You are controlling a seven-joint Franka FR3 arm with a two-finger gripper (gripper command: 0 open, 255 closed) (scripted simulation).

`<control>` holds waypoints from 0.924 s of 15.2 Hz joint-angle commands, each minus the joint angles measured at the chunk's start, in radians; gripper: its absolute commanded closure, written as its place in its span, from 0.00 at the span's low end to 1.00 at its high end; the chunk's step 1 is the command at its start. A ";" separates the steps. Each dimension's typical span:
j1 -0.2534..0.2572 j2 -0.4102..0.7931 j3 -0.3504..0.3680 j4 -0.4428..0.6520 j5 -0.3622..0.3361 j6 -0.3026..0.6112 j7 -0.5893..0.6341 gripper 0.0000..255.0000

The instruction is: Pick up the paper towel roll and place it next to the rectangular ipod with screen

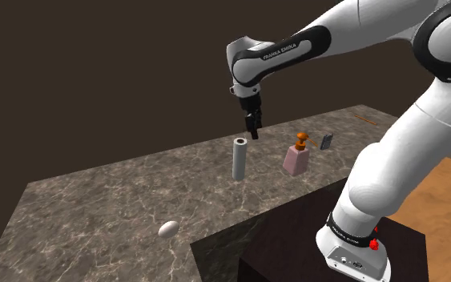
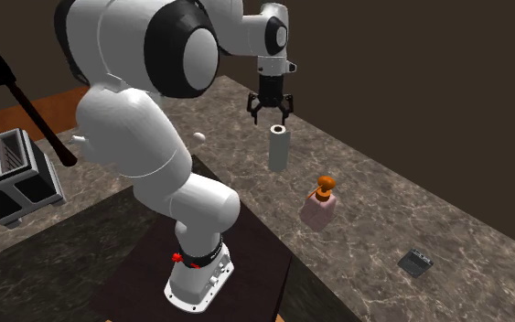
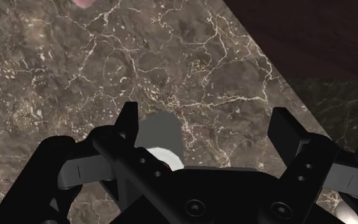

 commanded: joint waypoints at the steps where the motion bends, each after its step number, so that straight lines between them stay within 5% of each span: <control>1: 0.000 0.083 -0.014 0.047 0.007 0.036 -0.056 0.00; 7: 0.002 0.327 -0.025 0.221 0.050 0.096 -0.200 0.00; 14: -0.003 0.346 -0.027 0.157 0.049 0.178 -0.204 0.00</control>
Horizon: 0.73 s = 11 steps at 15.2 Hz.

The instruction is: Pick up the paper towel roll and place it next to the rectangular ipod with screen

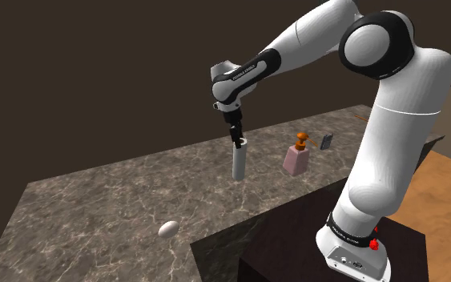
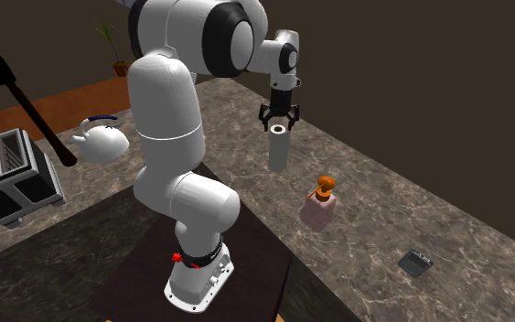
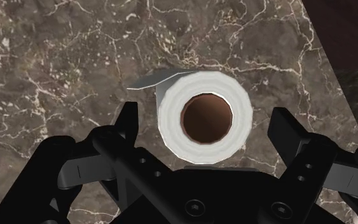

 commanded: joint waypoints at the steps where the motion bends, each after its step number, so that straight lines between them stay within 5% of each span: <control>1: -0.003 0.005 -0.002 -0.029 -0.002 0.035 -0.002 0.00; 9: -0.003 0.005 -0.002 -0.029 -0.002 0.035 -0.002 0.00; 10: -0.003 0.005 -0.002 -0.029 -0.002 0.035 -0.002 1.00; 11: -0.003 0.005 -0.002 -0.029 -0.002 0.035 -0.002 1.00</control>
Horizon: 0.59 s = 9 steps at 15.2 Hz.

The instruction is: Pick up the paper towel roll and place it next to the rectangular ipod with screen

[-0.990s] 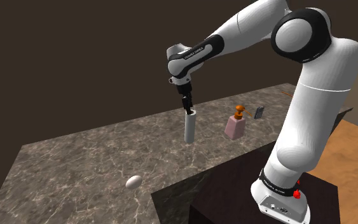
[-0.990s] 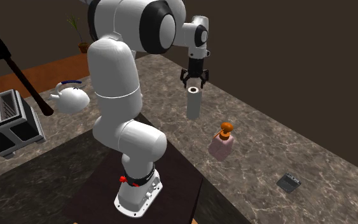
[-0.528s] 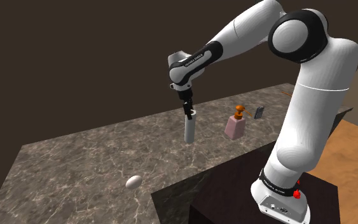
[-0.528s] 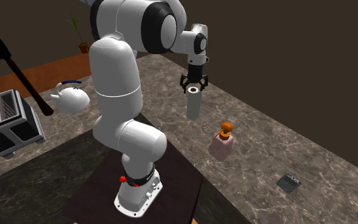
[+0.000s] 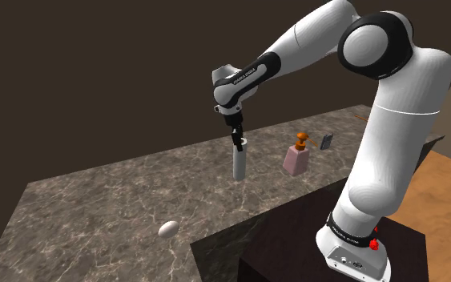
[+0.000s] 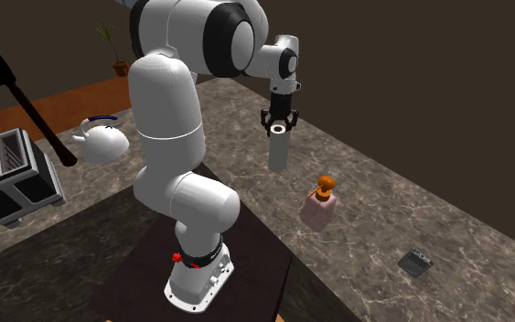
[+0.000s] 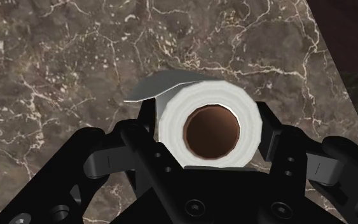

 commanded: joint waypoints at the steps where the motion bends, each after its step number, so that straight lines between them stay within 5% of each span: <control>1: 0.000 0.000 0.000 0.000 0.000 0.000 0.000 1.00; 9: 0.000 -0.007 0.000 0.005 0.000 -0.013 -0.001 1.00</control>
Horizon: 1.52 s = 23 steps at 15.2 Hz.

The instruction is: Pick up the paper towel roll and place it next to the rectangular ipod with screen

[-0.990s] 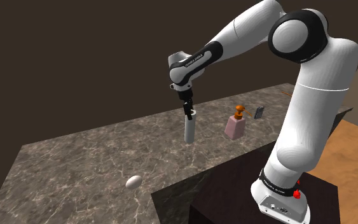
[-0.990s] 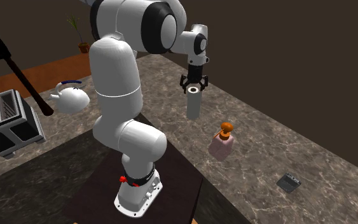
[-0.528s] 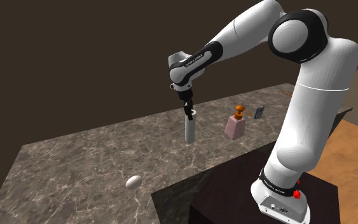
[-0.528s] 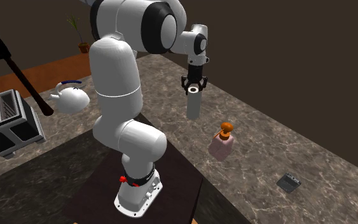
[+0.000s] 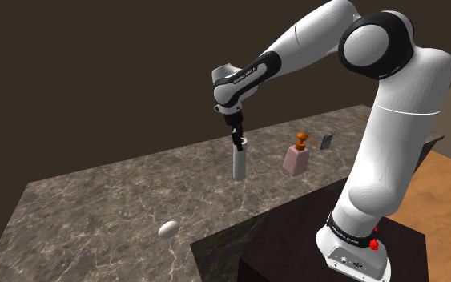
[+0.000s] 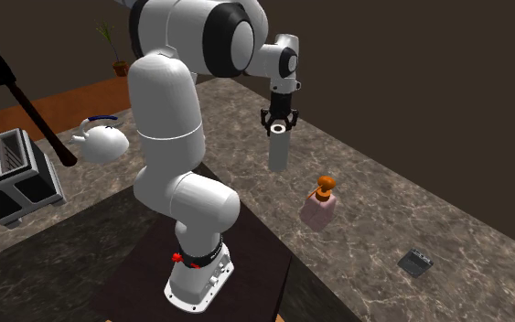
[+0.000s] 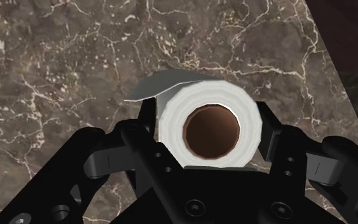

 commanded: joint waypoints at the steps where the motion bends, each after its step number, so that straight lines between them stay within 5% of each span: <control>1: 0.000 -0.011 0.000 0.009 0.000 -0.019 -0.001 1.00; 23: 0.004 -0.108 0.003 0.196 -0.002 -0.303 -0.017 1.00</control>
